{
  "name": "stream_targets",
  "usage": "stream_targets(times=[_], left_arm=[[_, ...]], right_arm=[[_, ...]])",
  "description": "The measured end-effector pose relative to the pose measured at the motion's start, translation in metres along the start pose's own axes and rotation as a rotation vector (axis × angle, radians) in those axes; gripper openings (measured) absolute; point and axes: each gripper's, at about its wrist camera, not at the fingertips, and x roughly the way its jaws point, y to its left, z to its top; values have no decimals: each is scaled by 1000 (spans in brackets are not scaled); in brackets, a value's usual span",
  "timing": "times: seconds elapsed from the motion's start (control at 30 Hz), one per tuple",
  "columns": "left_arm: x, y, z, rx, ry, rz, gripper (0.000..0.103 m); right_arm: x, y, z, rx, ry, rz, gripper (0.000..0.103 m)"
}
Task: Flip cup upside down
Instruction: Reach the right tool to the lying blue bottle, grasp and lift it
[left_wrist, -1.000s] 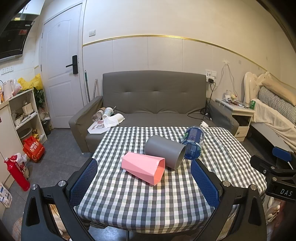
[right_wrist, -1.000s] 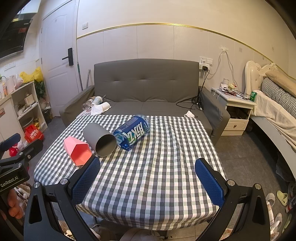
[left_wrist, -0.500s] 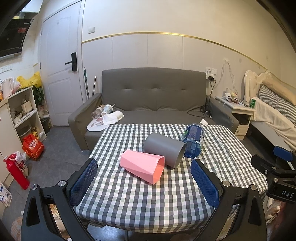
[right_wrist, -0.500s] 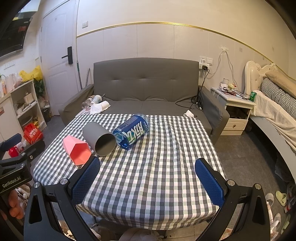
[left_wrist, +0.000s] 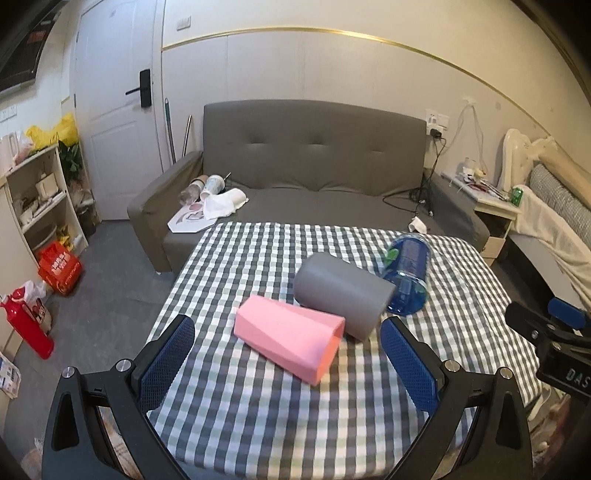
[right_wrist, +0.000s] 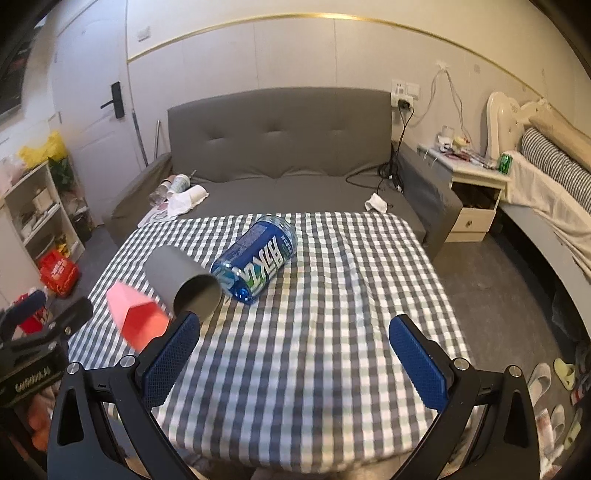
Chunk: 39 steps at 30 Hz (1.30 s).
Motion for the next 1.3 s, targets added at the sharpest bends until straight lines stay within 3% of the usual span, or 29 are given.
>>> stream_targets(times=[0.17,0.53,0.83,1.07,1.3], left_arm=[[28,5,21,24,12,35,103],[88,19,45,25,95,34,103],[113,34,54,-31,144,13,103],[116,37,55,-51,159,-6,103],[107,32,53,-47,137,4,103]], right_arm=[[44,17,28,1,63,9,103],[143,42,82,38,226,-22,103],[206,37,86,106,373,-51,102],[235,31,76,136,459,-2,77],[212,12,69,155,440,44,72]])
